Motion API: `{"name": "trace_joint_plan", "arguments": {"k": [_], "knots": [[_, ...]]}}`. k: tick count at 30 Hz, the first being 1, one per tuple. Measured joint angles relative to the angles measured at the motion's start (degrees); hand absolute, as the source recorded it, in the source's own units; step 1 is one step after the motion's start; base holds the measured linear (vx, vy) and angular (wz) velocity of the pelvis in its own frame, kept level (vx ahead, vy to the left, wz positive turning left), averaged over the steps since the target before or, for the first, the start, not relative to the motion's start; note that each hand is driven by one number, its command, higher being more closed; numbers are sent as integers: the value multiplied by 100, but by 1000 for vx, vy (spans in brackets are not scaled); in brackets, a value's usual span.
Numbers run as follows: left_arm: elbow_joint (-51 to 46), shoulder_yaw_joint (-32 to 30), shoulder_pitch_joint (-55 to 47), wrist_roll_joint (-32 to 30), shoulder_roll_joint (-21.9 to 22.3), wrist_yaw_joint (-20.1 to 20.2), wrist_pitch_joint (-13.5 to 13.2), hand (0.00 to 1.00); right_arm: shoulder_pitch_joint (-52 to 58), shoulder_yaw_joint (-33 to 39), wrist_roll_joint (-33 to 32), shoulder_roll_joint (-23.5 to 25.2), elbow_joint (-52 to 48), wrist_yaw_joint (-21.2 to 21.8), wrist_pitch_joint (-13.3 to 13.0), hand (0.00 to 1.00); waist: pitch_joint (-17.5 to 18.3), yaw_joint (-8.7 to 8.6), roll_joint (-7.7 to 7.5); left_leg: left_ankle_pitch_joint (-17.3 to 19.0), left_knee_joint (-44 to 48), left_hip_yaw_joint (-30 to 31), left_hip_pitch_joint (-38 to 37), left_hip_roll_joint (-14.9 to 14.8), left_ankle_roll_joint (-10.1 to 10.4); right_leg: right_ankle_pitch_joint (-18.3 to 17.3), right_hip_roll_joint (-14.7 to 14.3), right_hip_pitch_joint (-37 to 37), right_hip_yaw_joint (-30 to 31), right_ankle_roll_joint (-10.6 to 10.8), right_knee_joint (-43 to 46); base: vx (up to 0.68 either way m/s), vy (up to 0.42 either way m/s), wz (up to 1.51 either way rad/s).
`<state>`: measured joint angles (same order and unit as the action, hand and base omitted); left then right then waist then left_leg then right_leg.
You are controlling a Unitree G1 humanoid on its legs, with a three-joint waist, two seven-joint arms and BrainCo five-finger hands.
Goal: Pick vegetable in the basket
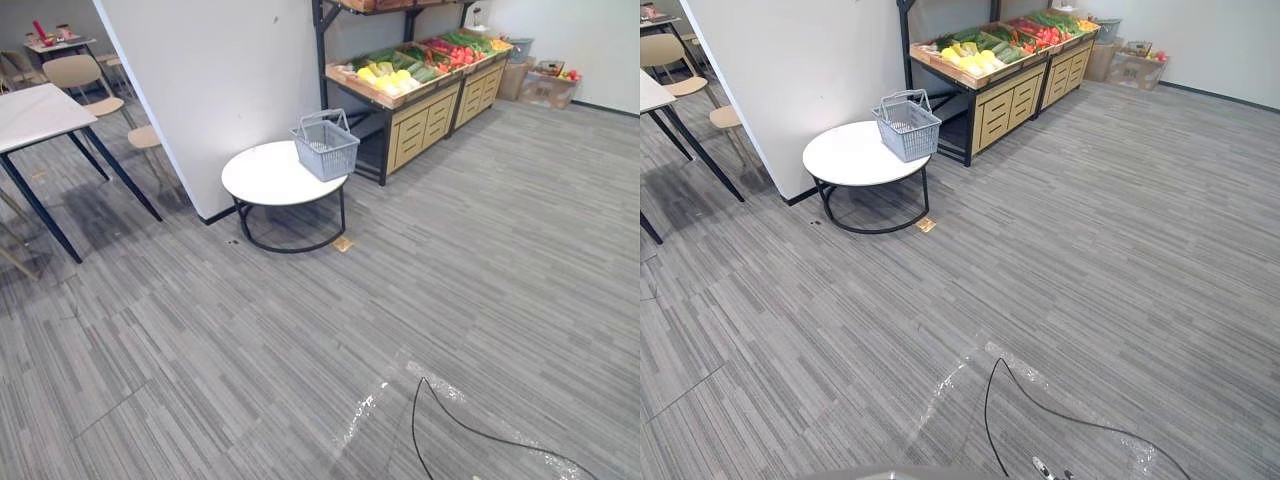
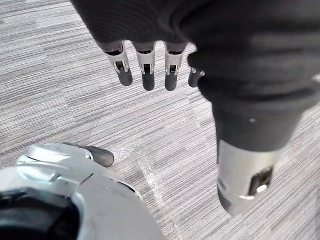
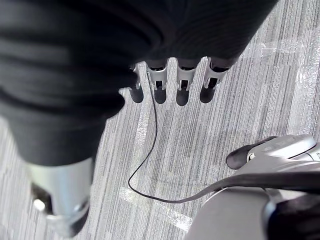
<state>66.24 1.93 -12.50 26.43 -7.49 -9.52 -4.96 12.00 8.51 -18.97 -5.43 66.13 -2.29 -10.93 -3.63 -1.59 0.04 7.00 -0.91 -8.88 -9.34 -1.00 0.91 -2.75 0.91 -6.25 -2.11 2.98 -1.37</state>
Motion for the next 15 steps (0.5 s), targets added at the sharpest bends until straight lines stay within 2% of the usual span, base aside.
{"name": "trace_joint_plan", "arguments": {"k": [9, 15], "knots": [[-3, -8, 52, -37, 2, 3, -19, 0, -74, 9, 3, 0, 2, 0, -31, 0, -169, -8, 3, 42, -11, -37, -97, -10, 71, 1, -9, -109, -48, 2, -65, -15, -16, -2], [2, -9, 46, -92, 19, 1, -192, 0, -77, 8, -16, -5, 2, 49, -13, 0, -200, -2, 2, 41, -38, -72, -97, -18, 69, 38, -18, -115, -43, 26, -133, -34, -38, -2]]}}
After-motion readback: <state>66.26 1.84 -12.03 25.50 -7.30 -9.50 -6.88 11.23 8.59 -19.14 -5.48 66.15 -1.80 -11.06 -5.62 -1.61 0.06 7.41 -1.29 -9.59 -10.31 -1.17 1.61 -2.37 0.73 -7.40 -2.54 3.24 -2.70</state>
